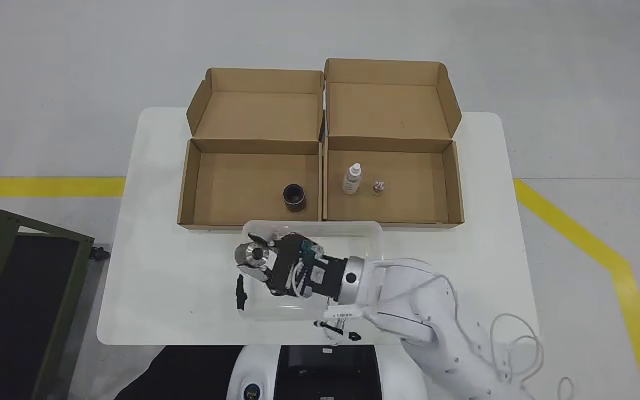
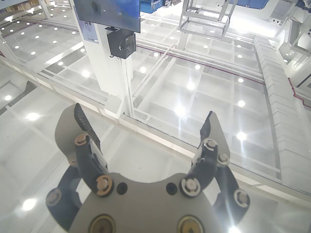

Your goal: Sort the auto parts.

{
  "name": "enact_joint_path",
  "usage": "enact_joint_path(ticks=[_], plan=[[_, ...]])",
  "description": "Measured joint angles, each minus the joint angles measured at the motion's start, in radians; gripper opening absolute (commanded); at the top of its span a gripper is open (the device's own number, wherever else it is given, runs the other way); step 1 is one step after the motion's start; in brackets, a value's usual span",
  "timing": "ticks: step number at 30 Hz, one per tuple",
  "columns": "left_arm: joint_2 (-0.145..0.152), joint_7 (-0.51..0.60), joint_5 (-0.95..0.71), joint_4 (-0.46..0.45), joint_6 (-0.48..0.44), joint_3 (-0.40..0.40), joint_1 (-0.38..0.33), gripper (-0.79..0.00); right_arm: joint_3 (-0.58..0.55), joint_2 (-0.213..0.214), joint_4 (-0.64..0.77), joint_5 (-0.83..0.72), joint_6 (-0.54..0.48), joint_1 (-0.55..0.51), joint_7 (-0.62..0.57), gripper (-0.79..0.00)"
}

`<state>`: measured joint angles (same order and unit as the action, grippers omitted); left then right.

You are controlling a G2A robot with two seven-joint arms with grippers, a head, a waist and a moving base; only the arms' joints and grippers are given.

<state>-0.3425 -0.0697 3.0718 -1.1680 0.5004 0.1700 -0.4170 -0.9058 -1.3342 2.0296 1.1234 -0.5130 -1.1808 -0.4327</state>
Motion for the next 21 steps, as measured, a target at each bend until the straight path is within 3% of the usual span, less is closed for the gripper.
enact_joint_path(ticks=[21], plan=[[0.000, 0.000, 0.000, 0.000, 0.000, 0.000, 0.000, 0.000, -0.238, 0.025, 0.187, -0.307, 0.000, -0.030, 0.059, -0.785]])
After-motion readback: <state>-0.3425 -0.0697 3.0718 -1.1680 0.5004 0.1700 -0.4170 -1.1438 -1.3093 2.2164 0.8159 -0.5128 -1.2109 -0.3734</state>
